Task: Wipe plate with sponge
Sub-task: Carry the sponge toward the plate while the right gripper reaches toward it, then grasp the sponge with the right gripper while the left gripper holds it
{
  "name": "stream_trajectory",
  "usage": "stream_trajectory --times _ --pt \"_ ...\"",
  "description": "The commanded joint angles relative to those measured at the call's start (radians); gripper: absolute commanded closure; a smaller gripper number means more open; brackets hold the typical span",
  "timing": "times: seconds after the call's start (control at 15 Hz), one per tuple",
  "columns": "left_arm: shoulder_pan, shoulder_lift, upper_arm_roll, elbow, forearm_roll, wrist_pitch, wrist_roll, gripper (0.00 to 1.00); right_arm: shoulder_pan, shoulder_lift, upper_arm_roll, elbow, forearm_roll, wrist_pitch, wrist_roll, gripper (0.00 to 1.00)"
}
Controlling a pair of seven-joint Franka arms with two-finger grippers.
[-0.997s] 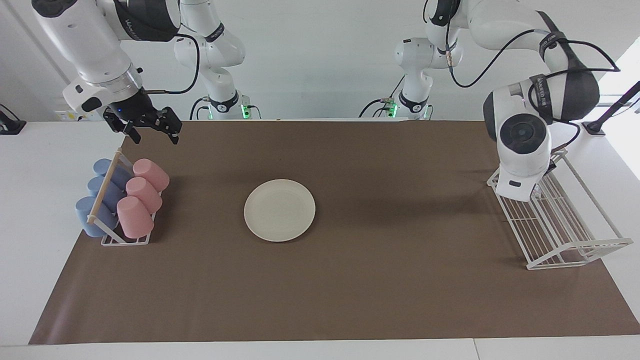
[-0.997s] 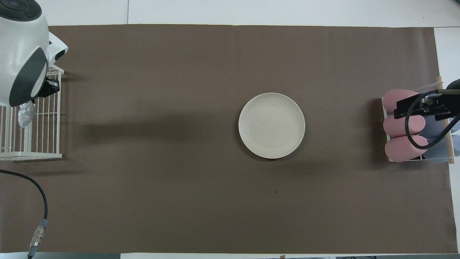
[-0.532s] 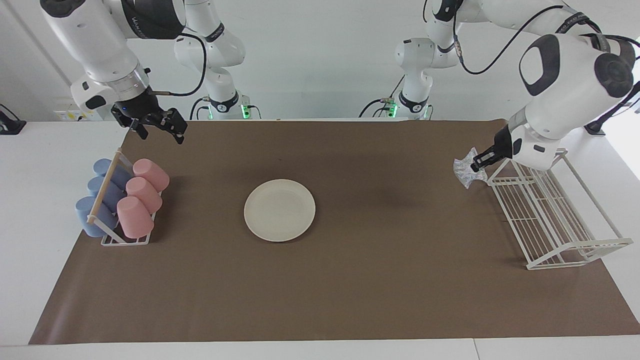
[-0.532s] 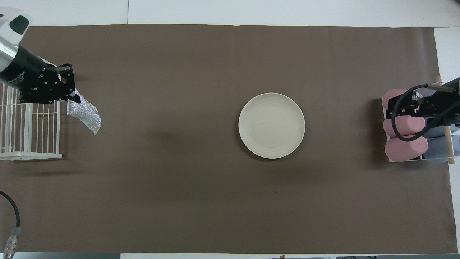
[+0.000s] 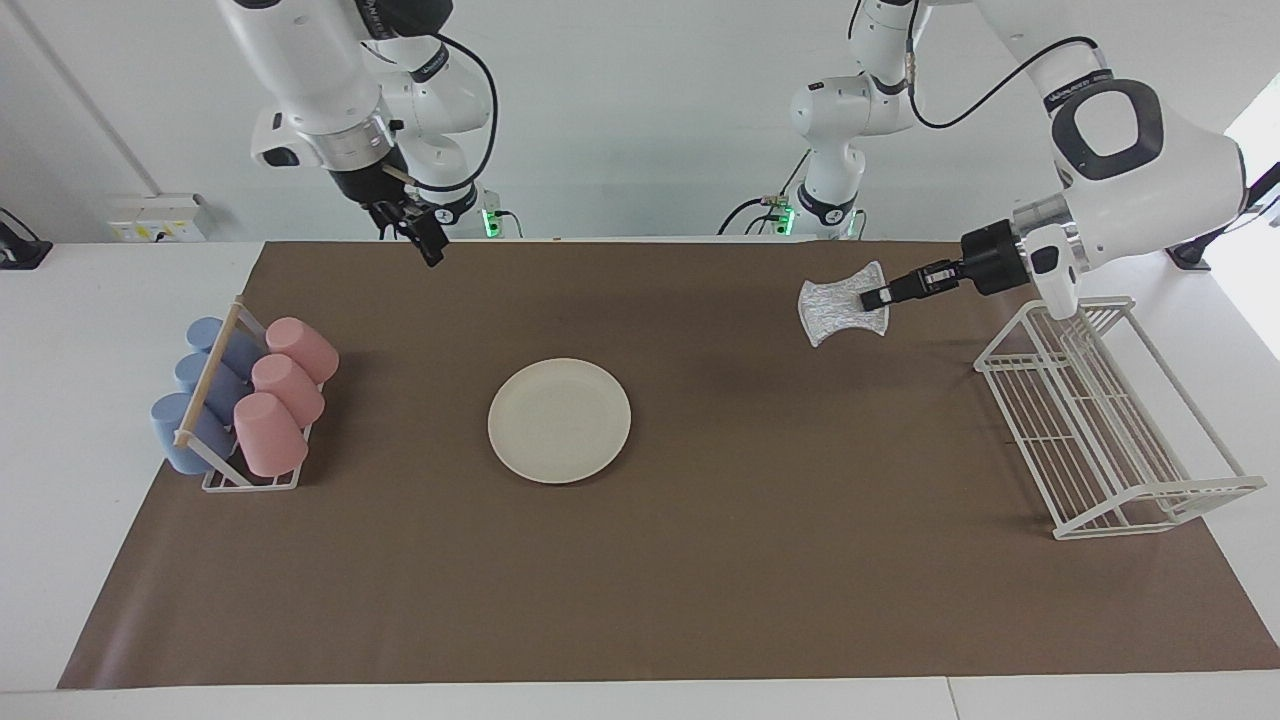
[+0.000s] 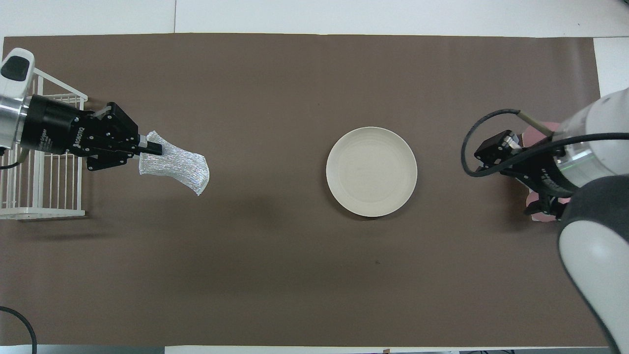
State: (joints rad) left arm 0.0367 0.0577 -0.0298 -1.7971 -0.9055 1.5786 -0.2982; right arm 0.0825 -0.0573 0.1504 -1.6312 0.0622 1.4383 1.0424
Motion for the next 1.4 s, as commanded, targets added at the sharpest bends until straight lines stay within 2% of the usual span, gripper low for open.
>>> stream_trajectory --times 0.0,0.2,0.4,0.66,0.86,1.0,1.33 --pt "-0.018 -0.185 0.002 -0.299 -0.171 0.118 0.166 1.0 0.074 -0.018 0.029 -0.004 0.008 0.019 0.268 0.0" --pt "-0.121 -0.257 0.001 -0.43 -0.28 0.153 0.31 1.0 0.178 -0.044 0.031 -0.061 0.01 0.126 0.529 0.0" --pt "-0.193 -0.312 0.001 -0.52 -0.338 0.172 0.407 1.0 0.299 -0.065 0.031 -0.139 0.054 0.302 0.811 0.0" --pt "-0.334 -0.439 0.001 -0.72 -0.521 0.351 0.591 1.0 0.359 -0.062 0.031 -0.182 0.139 0.45 0.976 0.0" --pt "-0.35 -0.44 -0.001 -0.723 -0.636 0.38 0.652 1.0 0.411 -0.062 0.031 -0.226 0.171 0.497 1.073 0.0" --pt "-0.35 -0.441 -0.001 -0.723 -0.653 0.379 0.683 1.0 0.439 -0.067 0.031 -0.272 0.209 0.554 1.107 0.0" --pt "-0.353 -0.446 0.004 -0.726 -0.675 0.35 0.694 1.0 0.461 -0.108 0.031 -0.36 0.212 0.589 1.101 0.0"
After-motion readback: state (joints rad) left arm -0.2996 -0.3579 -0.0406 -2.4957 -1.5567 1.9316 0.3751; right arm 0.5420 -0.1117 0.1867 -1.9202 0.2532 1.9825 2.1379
